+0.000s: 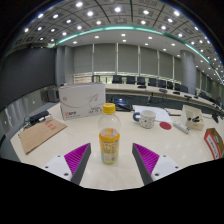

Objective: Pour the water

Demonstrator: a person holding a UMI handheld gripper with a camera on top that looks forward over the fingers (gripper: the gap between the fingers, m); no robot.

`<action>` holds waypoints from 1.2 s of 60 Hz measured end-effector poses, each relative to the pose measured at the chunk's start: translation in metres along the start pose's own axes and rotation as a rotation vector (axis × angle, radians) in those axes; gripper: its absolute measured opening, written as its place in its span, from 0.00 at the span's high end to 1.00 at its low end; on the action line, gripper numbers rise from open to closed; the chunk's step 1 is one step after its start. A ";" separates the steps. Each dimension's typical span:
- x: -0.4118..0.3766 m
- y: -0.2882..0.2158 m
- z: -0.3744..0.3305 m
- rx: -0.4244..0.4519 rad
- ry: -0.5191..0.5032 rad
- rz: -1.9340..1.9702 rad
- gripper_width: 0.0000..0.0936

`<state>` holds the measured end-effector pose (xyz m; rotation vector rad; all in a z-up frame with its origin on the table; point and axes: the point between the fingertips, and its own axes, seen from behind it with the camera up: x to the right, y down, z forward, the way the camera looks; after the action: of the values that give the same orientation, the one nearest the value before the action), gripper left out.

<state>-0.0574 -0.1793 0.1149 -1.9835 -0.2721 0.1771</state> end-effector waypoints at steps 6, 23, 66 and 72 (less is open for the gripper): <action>-0.009 0.002 0.049 0.018 0.047 0.020 0.09; -0.001 -0.004 0.114 0.088 0.174 0.031 0.46; -0.013 -0.249 0.188 0.295 -0.380 1.145 0.56; 0.027 -0.259 0.211 0.324 -0.439 1.436 0.56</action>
<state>-0.1122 0.1163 0.2634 -1.4434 0.9033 1.4523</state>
